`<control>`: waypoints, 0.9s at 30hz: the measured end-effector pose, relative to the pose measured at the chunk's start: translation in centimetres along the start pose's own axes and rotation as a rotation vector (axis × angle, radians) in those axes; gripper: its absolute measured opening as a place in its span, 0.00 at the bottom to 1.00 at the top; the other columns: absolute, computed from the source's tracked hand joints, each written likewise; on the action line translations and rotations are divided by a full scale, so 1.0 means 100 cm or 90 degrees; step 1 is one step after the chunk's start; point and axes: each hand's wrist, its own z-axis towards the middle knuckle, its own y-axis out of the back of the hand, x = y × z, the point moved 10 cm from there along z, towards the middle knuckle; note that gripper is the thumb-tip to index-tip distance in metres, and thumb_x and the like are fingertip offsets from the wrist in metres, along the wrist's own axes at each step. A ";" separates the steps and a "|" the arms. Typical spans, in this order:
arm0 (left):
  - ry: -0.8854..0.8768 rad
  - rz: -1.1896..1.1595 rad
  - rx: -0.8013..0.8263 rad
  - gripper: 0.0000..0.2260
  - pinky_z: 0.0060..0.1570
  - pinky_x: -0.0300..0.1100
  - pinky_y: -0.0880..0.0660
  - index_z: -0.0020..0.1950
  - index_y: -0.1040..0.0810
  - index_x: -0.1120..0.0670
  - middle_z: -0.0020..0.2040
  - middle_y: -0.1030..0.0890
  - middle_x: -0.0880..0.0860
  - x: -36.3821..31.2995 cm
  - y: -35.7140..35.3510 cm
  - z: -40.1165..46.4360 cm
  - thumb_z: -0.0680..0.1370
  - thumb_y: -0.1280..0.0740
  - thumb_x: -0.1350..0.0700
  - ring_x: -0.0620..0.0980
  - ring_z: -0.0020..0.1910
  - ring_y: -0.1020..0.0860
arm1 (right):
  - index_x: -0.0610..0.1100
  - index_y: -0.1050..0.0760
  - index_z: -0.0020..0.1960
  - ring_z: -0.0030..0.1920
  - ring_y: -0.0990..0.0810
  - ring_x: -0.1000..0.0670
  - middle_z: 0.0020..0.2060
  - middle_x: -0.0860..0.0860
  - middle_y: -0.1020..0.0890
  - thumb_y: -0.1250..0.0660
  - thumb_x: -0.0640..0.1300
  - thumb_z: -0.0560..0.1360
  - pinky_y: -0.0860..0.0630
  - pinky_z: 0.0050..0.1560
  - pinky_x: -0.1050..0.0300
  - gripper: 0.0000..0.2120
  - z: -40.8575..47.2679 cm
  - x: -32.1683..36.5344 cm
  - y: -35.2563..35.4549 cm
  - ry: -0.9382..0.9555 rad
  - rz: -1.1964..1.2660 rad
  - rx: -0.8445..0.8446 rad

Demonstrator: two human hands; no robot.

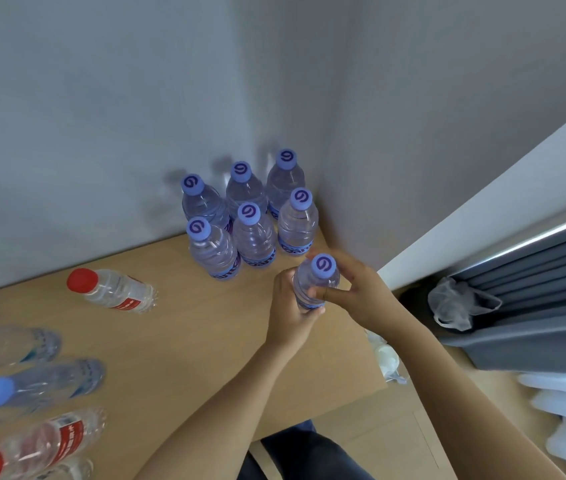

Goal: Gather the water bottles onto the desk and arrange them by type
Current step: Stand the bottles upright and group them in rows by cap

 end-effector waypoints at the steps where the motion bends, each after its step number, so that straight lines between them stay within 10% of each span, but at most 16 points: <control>1: -0.004 0.009 -0.006 0.21 0.48 0.24 0.31 0.51 0.23 0.56 0.47 0.22 0.41 0.001 0.000 0.003 0.63 0.25 0.71 0.32 0.51 0.26 | 0.57 0.26 0.58 0.52 0.23 0.66 0.52 0.61 0.20 0.24 0.39 0.71 0.29 0.50 0.75 0.22 0.003 0.001 0.001 0.005 -0.004 0.001; 5: -0.006 0.043 -0.002 0.21 0.52 0.35 0.28 0.55 0.22 0.62 0.51 0.21 0.56 0.006 -0.001 0.015 0.64 0.24 0.68 0.48 0.53 0.25 | 0.46 0.24 0.64 0.58 0.26 0.57 0.59 0.52 0.23 0.23 0.41 0.71 0.32 0.57 0.72 0.23 0.016 0.005 0.004 0.046 -0.089 0.002; 13: 0.053 0.026 -0.063 0.27 0.49 0.23 0.34 0.54 0.29 0.51 0.50 0.29 0.37 0.011 0.003 0.029 0.62 0.21 0.66 0.47 0.53 0.27 | 0.48 0.25 0.65 0.61 0.28 0.53 0.59 0.52 0.26 0.23 0.43 0.71 0.31 0.60 0.69 0.24 0.040 0.006 0.008 0.047 -0.130 0.017; 27: 0.095 0.027 0.071 0.29 0.60 0.37 0.30 0.61 0.28 0.54 0.59 0.22 0.49 0.002 0.026 0.023 0.65 0.18 0.60 0.46 0.60 0.25 | 0.48 0.28 0.66 0.64 0.27 0.46 0.59 0.52 0.24 0.20 0.42 0.66 0.26 0.64 0.47 0.31 0.042 0.031 0.013 -0.011 -0.128 0.009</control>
